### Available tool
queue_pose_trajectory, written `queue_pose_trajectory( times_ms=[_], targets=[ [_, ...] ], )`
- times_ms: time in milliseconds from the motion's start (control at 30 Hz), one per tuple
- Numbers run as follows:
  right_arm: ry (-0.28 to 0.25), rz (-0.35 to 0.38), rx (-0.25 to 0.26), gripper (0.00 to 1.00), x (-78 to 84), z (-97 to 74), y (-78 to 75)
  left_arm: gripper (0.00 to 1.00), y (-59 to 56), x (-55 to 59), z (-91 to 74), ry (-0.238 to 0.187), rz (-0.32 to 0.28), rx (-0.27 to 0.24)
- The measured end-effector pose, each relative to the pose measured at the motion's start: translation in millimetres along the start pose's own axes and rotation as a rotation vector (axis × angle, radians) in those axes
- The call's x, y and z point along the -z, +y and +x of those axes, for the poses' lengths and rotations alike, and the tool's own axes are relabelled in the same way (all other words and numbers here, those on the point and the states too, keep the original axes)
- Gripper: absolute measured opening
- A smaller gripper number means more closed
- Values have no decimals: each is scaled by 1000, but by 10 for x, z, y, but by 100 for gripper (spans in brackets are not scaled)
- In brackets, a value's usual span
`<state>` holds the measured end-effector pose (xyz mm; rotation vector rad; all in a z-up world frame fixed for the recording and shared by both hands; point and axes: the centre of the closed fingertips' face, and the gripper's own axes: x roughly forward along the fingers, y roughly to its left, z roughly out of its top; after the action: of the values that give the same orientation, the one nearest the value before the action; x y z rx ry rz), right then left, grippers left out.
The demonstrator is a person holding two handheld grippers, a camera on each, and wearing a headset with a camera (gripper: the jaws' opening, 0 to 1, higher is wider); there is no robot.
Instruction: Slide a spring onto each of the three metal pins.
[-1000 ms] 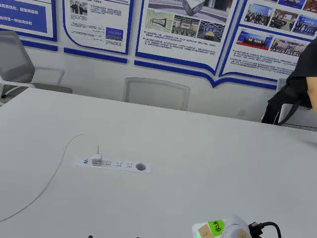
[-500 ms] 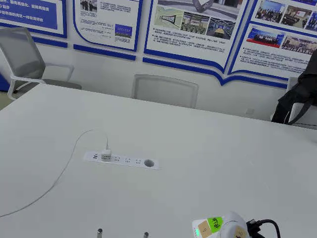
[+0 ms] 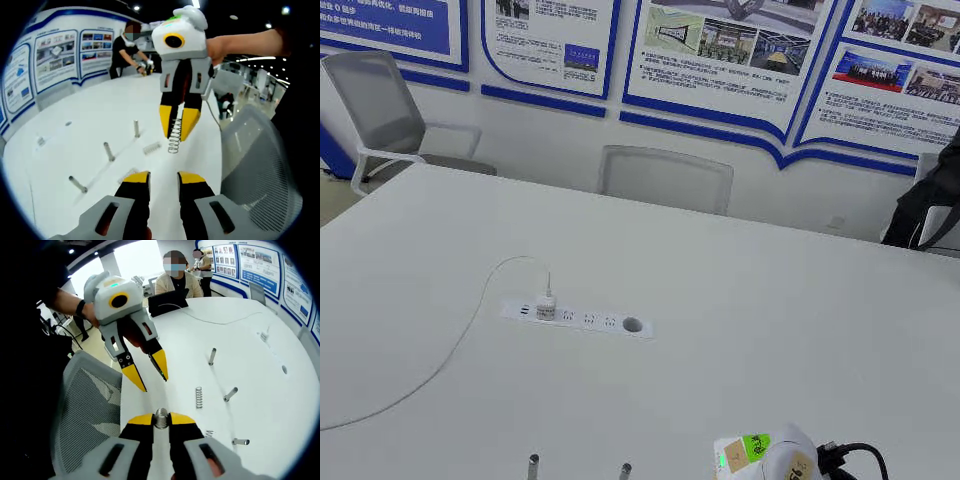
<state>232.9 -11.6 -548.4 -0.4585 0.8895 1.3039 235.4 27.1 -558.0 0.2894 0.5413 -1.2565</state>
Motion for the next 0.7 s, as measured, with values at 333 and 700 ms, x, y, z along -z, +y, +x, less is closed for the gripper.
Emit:
queue_pose_trajectory(
  times_ms=[333,700],
  targets=[
    [17,6,20,12,7,47,-151,26,262,177,-134,-5,-79,-96],
    [39,31,59,12,-22,114,-365,36,489,347,-294,-4,-146,-193]
  ],
)
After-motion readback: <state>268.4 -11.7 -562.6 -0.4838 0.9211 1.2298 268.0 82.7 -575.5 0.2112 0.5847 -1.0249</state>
